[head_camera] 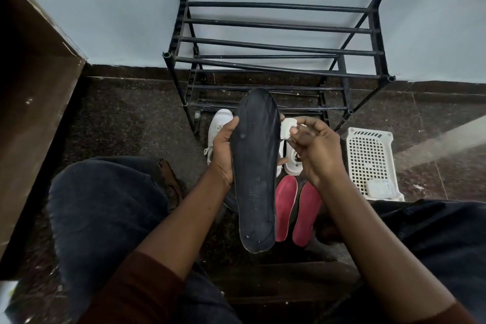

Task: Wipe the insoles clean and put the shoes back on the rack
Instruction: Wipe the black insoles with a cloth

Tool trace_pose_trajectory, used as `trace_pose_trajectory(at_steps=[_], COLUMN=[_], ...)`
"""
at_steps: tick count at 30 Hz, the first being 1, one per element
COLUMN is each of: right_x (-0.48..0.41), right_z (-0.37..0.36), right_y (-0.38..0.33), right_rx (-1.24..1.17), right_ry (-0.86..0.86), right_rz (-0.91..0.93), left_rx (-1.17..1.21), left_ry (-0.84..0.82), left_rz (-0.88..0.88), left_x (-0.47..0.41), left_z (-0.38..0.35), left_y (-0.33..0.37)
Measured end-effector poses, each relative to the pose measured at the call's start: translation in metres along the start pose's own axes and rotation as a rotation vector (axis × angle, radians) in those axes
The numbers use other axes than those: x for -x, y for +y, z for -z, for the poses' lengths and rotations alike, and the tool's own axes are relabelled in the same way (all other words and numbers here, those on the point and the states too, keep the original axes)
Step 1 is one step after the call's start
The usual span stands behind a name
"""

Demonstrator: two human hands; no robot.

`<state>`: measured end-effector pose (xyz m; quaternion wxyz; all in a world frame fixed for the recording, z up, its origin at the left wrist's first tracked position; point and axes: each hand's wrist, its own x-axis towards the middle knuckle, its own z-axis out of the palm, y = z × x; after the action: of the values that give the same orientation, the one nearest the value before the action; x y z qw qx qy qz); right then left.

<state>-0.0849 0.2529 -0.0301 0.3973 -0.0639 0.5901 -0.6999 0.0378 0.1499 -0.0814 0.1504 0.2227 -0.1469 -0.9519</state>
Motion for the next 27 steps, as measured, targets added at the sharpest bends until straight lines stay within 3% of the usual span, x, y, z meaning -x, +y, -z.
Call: trace_pose_trajectory(at_steps=[3,5,11,15,20,22,24,27], right_x=[-0.001,-0.001,-0.008,-0.006,0.02,0.023,0.014,-0.012], right_z=[0.002,0.003,-0.016,-0.028,-0.014,-0.008,-0.007,-0.01], right_y=[-0.001,-0.003,-0.006,0.013,0.052,0.058,0.055,0.039], right_rx=[-0.093,-0.062,0.748,1.028,1.188,1.185,1.168,1.102], right_ry=[-0.038,-0.05,0.099,0.021,-0.252,-0.284,-0.236,-0.01], right_rz=[-0.075,-0.029,0.543,0.701,0.692,0.66,0.661,0.672], left_rx=[0.015,0.011,-0.145,-0.149,-0.134,-0.129,-0.157,-0.177], left_ry=[-0.074,-0.092,-0.026,0.028,0.115,0.138,0.139,0.137], left_rz=[0.01,-0.001,-0.045,-0.096,-0.117,-0.105,-0.073,-0.051], left_x=[0.001,0.0,-0.006,-0.007,-0.006,-0.006,-0.006,-0.006], left_z=[0.0,0.001,-0.005,-0.002,0.006,0.007,0.005,0.004], left_y=[0.002,0.003,-0.003,-0.004,-0.004,-0.008,-0.01,-0.014])
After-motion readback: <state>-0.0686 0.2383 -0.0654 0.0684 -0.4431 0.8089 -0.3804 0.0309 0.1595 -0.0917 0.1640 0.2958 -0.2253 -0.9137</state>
